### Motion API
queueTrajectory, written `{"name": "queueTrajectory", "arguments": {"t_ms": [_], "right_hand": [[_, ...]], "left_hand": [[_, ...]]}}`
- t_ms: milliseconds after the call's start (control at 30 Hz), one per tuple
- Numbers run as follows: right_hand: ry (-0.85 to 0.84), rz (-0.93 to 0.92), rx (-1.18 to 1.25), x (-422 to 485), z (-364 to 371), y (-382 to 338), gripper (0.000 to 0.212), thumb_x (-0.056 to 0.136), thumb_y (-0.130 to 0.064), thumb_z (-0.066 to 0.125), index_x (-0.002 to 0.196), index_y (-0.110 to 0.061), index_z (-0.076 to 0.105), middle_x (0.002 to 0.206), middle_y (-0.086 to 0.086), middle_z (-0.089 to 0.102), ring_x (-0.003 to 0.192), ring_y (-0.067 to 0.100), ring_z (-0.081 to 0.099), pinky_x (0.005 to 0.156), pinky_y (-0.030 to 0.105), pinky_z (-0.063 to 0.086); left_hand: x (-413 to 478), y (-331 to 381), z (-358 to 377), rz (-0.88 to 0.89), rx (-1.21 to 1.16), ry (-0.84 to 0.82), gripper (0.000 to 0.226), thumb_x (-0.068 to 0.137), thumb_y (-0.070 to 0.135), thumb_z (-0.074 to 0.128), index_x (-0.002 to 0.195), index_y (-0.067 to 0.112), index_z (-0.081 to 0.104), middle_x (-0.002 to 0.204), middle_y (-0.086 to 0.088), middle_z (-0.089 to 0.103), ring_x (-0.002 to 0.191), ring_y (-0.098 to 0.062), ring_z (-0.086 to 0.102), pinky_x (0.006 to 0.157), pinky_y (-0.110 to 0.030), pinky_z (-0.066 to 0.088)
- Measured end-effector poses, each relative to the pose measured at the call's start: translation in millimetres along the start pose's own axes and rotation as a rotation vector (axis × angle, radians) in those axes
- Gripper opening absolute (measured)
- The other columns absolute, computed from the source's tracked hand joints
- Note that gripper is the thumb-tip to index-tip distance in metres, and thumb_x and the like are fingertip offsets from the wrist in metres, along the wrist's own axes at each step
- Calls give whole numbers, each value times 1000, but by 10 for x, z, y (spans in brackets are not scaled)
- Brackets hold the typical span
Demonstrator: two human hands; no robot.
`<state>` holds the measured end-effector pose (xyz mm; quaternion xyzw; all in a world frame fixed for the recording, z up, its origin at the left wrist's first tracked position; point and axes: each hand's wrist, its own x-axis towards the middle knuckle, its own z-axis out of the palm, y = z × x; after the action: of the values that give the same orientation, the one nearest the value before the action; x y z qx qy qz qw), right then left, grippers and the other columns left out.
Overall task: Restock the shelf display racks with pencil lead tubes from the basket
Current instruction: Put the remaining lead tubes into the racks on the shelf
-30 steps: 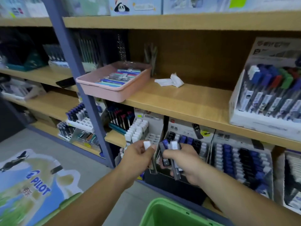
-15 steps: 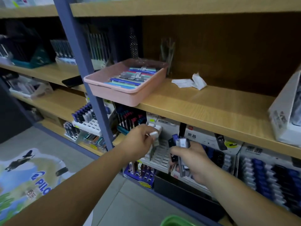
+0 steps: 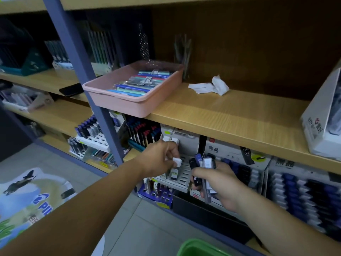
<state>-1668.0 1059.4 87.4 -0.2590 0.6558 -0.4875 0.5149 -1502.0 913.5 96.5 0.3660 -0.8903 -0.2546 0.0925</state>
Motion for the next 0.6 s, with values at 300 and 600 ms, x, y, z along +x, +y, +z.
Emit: {"name": "queueTrajectory", "arguments": {"t_ms": [300, 600], "right_hand": [[-44, 39, 73, -18, -25, 66, 30, 87, -6, 74, 115, -2, 66, 86, 16, 76, 70, 27, 72, 58, 35, 51], [-80, 44, 50, -96, -43, 69, 33, 88, -6, 73, 119, 0, 63, 85, 15, 75, 70, 27, 72, 57, 32, 51]], "left_hand": [[-165, -104, -36, 9, 63, -44, 22, 89, 35, 79, 86, 44, 59, 108, 11, 57, 101, -15, 56, 85, -31, 46], [-179, -61, -57, 67, 193, -33, 15, 94, 29, 73, 100, 35, 62, 110, 3, 56, 105, -22, 55, 91, -33, 39]]}}
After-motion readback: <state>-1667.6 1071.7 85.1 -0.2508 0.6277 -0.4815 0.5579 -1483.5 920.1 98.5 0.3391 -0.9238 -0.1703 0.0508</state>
